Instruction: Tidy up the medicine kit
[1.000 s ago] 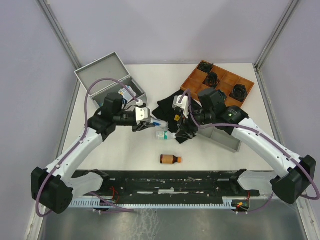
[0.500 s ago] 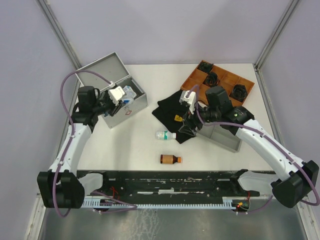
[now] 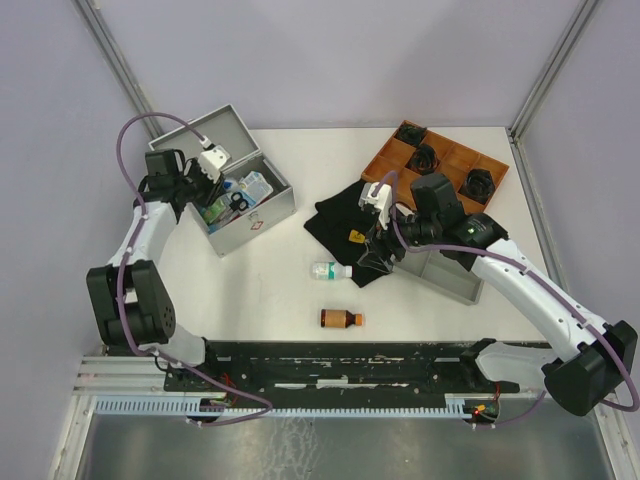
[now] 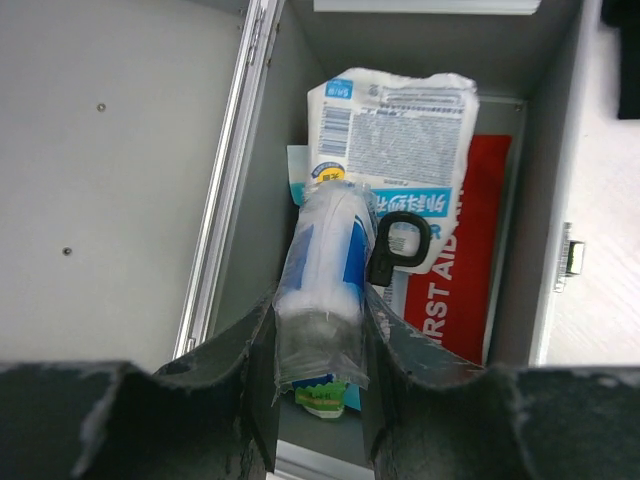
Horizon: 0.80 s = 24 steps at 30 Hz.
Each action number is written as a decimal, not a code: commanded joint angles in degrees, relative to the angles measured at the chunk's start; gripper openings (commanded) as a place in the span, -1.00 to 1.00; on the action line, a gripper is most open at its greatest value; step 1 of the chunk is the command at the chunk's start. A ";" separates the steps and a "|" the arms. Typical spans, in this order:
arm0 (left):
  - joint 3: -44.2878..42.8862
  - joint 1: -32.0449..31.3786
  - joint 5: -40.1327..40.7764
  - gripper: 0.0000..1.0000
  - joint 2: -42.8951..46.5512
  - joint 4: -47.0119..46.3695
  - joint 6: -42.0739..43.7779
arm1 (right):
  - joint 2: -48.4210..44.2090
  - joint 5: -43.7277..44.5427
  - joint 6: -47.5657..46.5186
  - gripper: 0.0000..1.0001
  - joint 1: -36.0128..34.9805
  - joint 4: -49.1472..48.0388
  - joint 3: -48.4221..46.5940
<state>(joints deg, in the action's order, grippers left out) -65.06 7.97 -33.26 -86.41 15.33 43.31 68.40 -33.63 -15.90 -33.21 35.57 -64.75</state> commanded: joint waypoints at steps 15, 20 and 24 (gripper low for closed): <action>-3.91 2.48 2.59 -0.01 -8.18 4.79 8.53 | -0.13 0.41 -1.27 0.51 0.27 -1.04 0.37; -3.36 2.48 3.18 0.22 -5.01 4.88 8.93 | 0.36 1.45 -1.48 0.52 0.33 -0.77 0.36; -3.20 2.46 3.79 0.38 -2.44 4.68 8.21 | 0.63 2.36 -1.58 0.54 0.32 -0.68 0.32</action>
<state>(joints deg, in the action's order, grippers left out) -67.40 10.07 -30.02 -93.93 20.99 50.04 68.82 -32.60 -16.80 -33.10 35.59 -64.23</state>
